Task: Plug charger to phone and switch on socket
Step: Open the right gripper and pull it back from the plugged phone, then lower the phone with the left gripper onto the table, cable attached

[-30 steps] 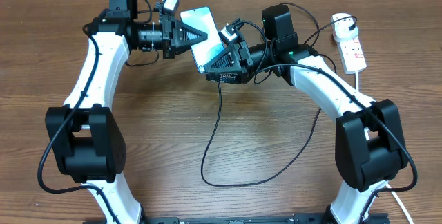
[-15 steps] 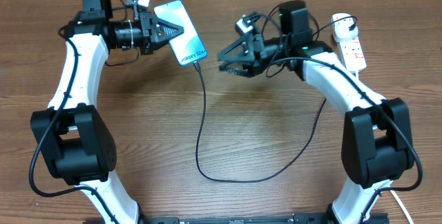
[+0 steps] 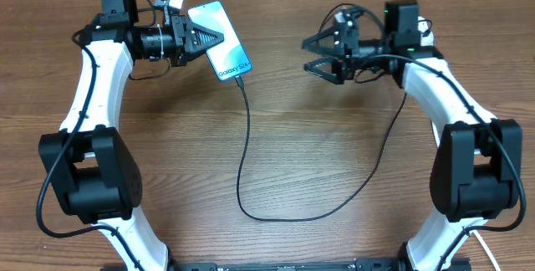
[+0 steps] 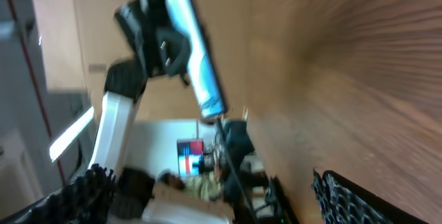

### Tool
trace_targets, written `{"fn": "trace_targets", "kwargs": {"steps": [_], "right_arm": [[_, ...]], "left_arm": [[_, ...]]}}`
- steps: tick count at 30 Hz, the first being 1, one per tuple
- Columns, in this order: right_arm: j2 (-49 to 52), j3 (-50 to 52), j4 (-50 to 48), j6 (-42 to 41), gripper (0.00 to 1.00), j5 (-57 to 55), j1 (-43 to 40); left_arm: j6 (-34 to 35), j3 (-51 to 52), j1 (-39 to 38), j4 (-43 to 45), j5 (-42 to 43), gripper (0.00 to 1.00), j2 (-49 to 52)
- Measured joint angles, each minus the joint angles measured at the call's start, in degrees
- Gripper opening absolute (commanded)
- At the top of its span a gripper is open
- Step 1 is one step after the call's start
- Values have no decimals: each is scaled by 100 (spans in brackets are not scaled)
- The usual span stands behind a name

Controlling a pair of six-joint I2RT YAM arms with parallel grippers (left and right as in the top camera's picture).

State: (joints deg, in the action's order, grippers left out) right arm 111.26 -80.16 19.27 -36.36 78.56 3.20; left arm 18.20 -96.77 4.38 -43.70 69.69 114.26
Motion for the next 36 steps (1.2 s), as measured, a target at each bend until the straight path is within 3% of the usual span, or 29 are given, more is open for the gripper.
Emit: {"fn": "trace_targets", "kwargs": {"steps": [8, 19, 28, 36], "right_arm": [[0, -4, 1390, 964, 93, -470, -203], [0, -7, 2586, 2022, 96, -1259, -192], [0, -7, 3134, 2559, 100, -1464, -192], [0, -7, 3287, 2693, 100, -1495, -192]], "left_arm": [[-42, 0, -179, 20, -74, 4, 151], [-42, 0, -245, 232, -74, 4, 704], [-20, 0, -485, 946, 7, 4, 1185], [483, 0, -691, 1766, -120, 4, 1556]]}}
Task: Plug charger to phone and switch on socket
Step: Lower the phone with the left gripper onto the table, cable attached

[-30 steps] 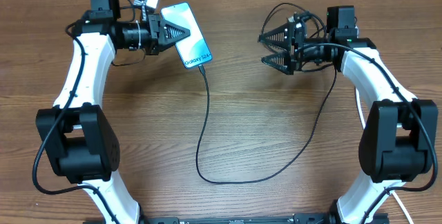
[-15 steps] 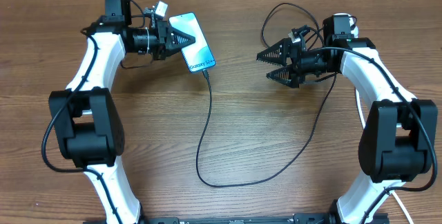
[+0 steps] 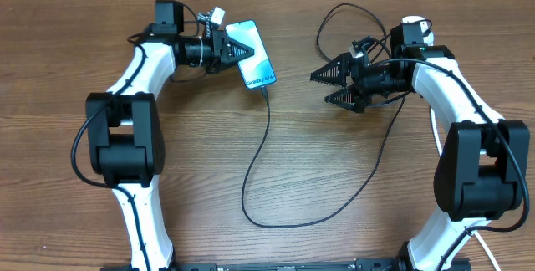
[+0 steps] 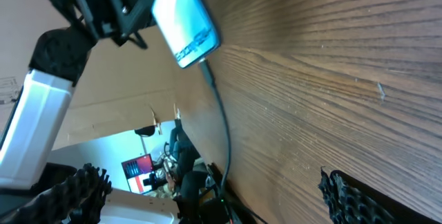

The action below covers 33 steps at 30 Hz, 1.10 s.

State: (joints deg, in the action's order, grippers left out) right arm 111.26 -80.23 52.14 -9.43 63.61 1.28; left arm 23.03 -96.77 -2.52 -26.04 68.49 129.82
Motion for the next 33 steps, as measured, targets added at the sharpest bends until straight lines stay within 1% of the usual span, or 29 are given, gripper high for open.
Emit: {"fn": "trace_targets", "kwargs": {"steps": [6, 26, 33], "right_arm": [[0, 0, 17, 26, 100, 0, 0], [0, 0, 42, 44, 100, -155, 109], [0, 0, 39, 44, 100, -162, 140]], "left_arm": [[468, 0, -39, 723, 33, 4, 474], [887, 0, -164, 1471, -22, 5, 1274], [992, 0, -256, 1692, -26, 7, 1307]]}}
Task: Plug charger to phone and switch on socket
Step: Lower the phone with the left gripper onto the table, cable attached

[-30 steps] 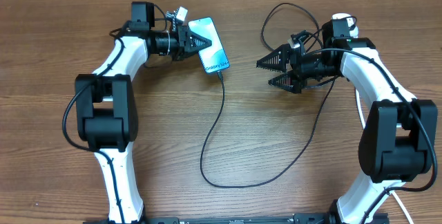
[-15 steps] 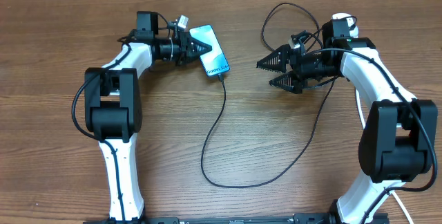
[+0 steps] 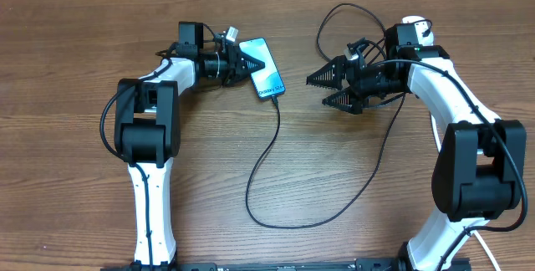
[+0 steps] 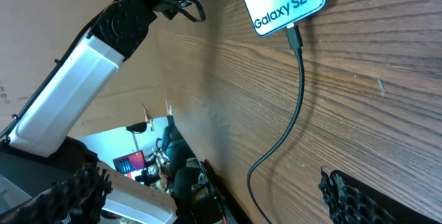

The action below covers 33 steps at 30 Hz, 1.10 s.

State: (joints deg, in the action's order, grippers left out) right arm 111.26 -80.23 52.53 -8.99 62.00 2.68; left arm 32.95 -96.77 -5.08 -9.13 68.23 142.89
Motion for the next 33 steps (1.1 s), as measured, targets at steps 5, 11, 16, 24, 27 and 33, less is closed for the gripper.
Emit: {"fn": "trace_targets", "kwargs": {"steps": [5, 11, 16, 24, 27, 33], "right_arm": [[0, 0, 4, 0, 100, -7, 0], [0, 0, 26, 2, 100, -9, 0], [0, 0, 26, 0, 100, -37, 0], [0, 0, 31, -2, 100, -52, 0], [0, 0, 28, 2, 100, -55, 0], [0, 0, 35, 0, 100, -55, 0]], "left_arm": [[2, 0, -9, 15, -168, 7, 2], [17, 0, -9, 17, -302, 9, 2], [31, 0, -9, 17, -332, 16, 2], [39, 0, -9, 15, -339, 19, 2], [37, 0, -9, 17, -339, 25, 2], [74, 0, -7, 15, -341, 34, 2]]}}
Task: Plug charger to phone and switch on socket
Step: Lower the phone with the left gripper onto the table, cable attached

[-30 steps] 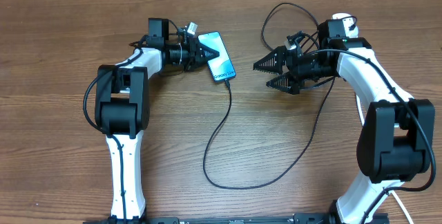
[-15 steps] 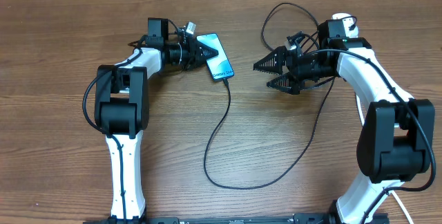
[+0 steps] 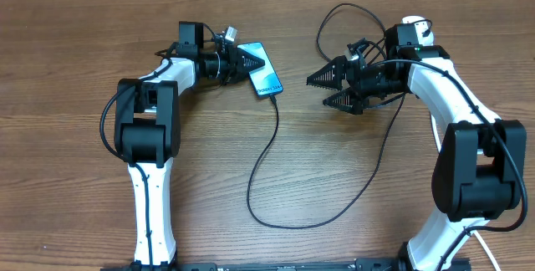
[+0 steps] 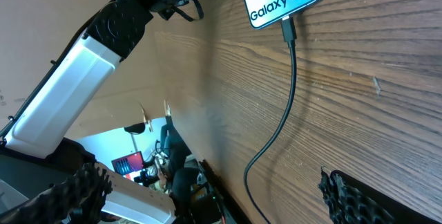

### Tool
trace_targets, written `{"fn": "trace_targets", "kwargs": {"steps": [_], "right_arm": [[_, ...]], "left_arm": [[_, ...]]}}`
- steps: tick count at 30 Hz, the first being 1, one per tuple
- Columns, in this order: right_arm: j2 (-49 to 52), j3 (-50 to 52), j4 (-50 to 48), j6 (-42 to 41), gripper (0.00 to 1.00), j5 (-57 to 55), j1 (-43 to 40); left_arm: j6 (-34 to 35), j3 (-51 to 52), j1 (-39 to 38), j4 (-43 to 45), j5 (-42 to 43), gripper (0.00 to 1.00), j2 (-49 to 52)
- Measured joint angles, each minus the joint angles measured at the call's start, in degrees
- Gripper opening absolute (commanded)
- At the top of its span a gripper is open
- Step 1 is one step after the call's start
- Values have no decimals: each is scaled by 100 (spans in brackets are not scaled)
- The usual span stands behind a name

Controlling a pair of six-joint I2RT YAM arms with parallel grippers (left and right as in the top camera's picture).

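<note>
The phone point(image 3: 262, 70), its lit screen reading Galaxy S24+, lies low over the wood at the far middle. My left gripper point(image 3: 244, 63) is shut on its left edge. The black charger cable point(image 3: 261, 158) is plugged into the phone's lower end point(image 4: 289, 29). It loops toward the table's front and rises to the right. My right gripper point(image 3: 328, 89) stands open to the right of the phone, pointing at it, with nothing between its fingers point(image 4: 349, 196). No socket can be made out.
The cable's other end coils behind my right arm point(image 3: 336, 18) at the far right. The wooden table point(image 3: 201, 179) fills the view. My left arm point(image 3: 146, 129) is folded along the left side.
The phone and my left gripper have shifted very slightly to the left. The right gripper has stayed in place and open.
My left gripper first held the plugged-in phone up at the far left, with the right gripper open opposite. It then stood further right with the phone, and the right gripper lower. Then the phone was down by the table at the far middle, where it stays.
</note>
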State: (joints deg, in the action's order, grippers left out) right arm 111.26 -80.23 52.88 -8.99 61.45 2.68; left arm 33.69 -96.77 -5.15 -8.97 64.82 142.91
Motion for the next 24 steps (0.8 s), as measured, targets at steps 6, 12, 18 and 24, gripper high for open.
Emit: {"fn": "trace_targets", "kwargs": {"steps": [6, 12, 18, 24], "right_arm": [[0, 0, 11, -2, 100, 0, 0], [0, 0, 15, 0, 100, -46, 0], [0, 0, 15, 0, 100, -92, 0], [0, 0, 15, 2, 100, -107, 0]], "left_arm": [[4, -22, 42, -348, -42, 38, -2], [-127, -105, 153, -1082, -197, 38, -98], [-422, -184, 284, -1781, -509, 39, -205], [-708, -361, 337, -2430, -994, 40, -308]]}}
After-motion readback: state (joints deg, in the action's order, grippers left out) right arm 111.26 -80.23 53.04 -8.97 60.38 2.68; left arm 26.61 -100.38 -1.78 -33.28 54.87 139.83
